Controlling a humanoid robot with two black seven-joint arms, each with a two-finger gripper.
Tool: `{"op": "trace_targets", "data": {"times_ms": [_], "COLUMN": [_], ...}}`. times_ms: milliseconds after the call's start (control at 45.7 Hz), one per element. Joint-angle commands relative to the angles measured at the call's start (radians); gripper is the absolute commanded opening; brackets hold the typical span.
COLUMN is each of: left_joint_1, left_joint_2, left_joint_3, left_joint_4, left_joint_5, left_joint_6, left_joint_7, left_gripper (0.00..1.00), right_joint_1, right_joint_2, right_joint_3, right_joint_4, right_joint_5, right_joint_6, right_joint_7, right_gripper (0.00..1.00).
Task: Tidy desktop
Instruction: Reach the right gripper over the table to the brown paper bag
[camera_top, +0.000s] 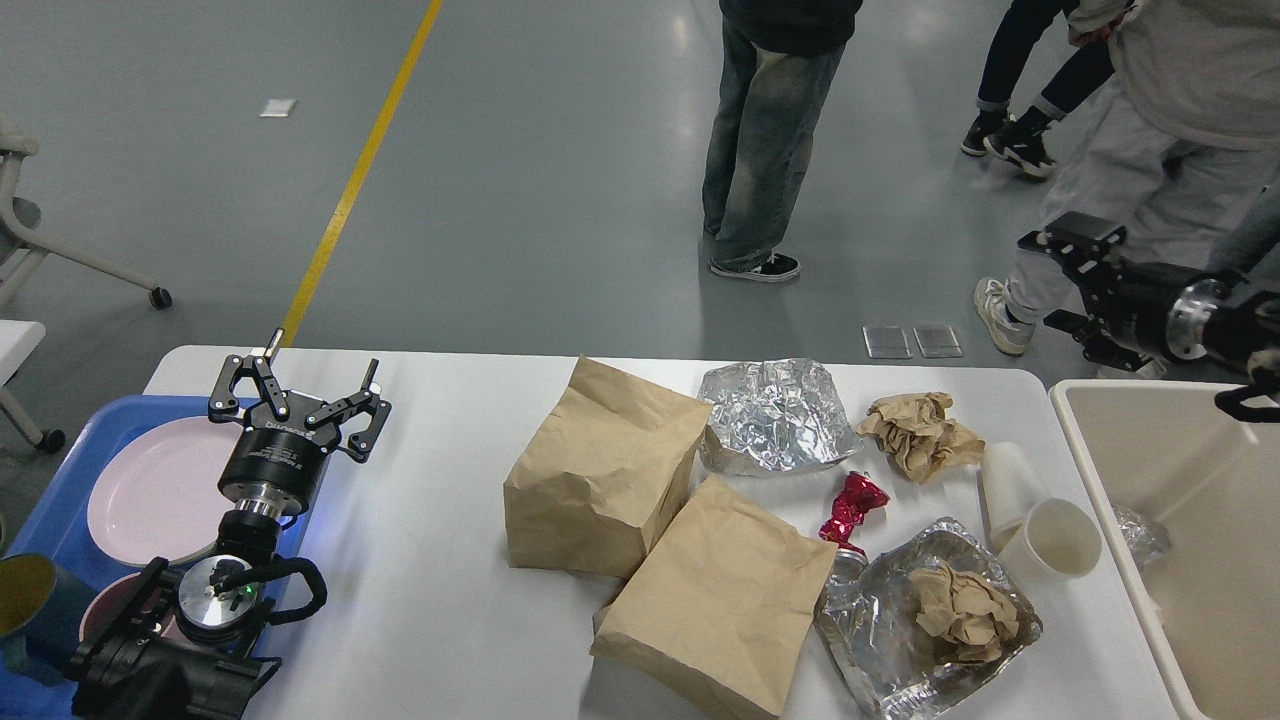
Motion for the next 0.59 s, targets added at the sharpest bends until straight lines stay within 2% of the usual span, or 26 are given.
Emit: {"op": "trace_targets", "data": {"times_ms": [0,175,219,372,460,525,569], "left_joint_1": [0.000,0.000,0.000,0.000,0.000,0.000,0.000], "left_joint_2": [0.000,0.000,0.000,0.000,0.000,0.000,0.000], "left_joint_3": [0.000,0.000,0.000,-0.001,-0.001,-0.001,-0.001], "left_joint_4": [0.000,0.000,0.000,0.000,0.000,0.000,0.000], "left_joint_5": [0.000,0.000,0.000,0.000,0.000,0.000,0.000], "left_joint_6": [0.000,0.000,0.000,0.000,0.000,0.000,0.000], "left_joint_7": [0.000,0.000,0.000,0.000,0.000,0.000,0.000], "left_gripper": [0.97,0.97,0.97,0.97,0.97,0.97,0.97], "right_joint_1": [0.210,0.491,0.587,0.784,0.902,0.974,1.026], "right_joint_2": [0.115,0.262,0.319,0.427,0.500,0.529,0.532], "right_joint_3": [-0.270,-0.419,-0.444,-0.468,-0.500,-0.513,-0.510], "right_joint_4": [0.087,0.196,0.274,0.487,0.610,0.682,0.753], "right_joint_5": [0.052,0.060,0.062,0.074,0.150,0.255,0.330], "right_joint_6": [0.140,0.517,0.583,0.599,0.586,0.577,0.538], "right_joint_7": [-0.003,-0.027,-0.056,-0.196,-0.233,-0.253,-0.302], "right_gripper": [1.00,1.00,1.00,1.00,0.99,0.95,0.92]}}
